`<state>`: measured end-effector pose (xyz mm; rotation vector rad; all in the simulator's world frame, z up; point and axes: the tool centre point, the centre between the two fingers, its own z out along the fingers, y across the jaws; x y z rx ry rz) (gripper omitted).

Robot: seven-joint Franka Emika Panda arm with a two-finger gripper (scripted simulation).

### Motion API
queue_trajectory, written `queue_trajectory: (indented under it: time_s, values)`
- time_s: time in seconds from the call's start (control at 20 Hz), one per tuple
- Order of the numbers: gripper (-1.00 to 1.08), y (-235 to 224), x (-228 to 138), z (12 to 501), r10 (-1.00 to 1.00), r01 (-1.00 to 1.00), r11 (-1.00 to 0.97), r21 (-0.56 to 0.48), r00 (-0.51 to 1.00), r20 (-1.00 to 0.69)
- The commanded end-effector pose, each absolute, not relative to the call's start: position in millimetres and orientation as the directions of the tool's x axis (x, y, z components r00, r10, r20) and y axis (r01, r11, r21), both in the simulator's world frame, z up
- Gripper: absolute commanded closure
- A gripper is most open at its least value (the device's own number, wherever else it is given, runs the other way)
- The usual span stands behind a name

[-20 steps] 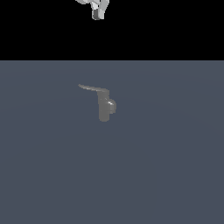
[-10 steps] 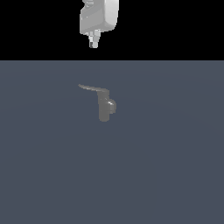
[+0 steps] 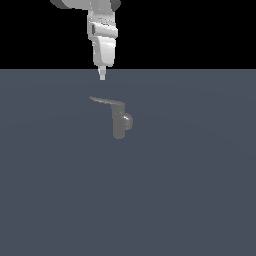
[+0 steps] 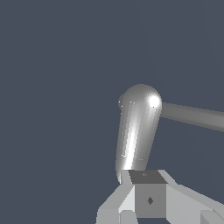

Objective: Turn on the faucet by rotating a designated handle.

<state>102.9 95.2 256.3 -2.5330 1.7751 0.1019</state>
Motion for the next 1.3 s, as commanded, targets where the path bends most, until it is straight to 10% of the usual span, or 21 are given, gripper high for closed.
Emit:
queue_trajectory:
  time_s: [0.0,1.25]
  values:
    - [1.08,103,114,237,-0.955,-0.957,-0.29,0.003,0.289,-0.063]
    - [1.08,130,133,173,-0.99,-0.99,-0.142,0.001,0.142,0.0]
